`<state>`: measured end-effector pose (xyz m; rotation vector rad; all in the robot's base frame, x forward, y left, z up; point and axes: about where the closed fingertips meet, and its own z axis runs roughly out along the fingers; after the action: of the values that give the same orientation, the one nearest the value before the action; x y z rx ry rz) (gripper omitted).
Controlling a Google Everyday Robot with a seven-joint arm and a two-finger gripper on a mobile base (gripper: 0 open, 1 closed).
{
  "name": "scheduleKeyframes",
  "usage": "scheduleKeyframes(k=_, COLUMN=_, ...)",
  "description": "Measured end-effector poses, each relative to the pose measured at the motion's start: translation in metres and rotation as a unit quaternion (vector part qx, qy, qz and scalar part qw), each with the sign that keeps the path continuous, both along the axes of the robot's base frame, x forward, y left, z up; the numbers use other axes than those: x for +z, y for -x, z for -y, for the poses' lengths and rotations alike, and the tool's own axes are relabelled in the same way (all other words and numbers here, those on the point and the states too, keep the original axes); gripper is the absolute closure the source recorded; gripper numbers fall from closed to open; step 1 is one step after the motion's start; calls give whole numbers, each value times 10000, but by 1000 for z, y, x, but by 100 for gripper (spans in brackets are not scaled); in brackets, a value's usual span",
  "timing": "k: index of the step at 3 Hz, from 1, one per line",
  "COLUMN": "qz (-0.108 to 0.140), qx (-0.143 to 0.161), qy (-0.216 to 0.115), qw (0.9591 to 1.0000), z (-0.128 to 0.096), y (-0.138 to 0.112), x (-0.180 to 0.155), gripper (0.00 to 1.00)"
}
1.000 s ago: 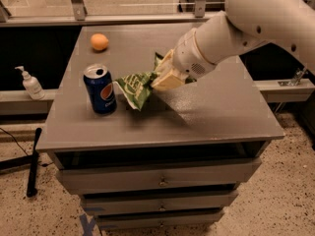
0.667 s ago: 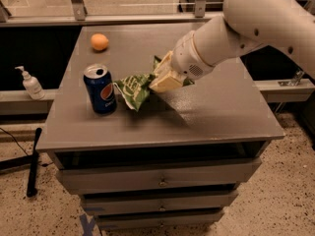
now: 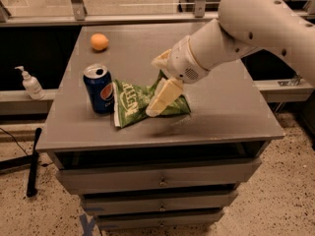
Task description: Move green jalapeno chip bag near pepsi can
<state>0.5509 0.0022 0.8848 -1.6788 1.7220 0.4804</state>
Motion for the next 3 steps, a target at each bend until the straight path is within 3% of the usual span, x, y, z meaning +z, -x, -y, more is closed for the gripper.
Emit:
scheduleKeyframes(k=1, qz=19, qx=-134, qy=36, qw=9999, z=23, y=-12, x=2, gripper=0)
scheduleKeyframes(k=2, qz=149, qx=-381, qy=60, qw=9991, z=80, y=-38, x=10, gripper=0)
scheduleKeyframes(k=3, qz=583, qx=-911, qy=26, qw=9941, z=162, y=-69, x=40, gripper=0)
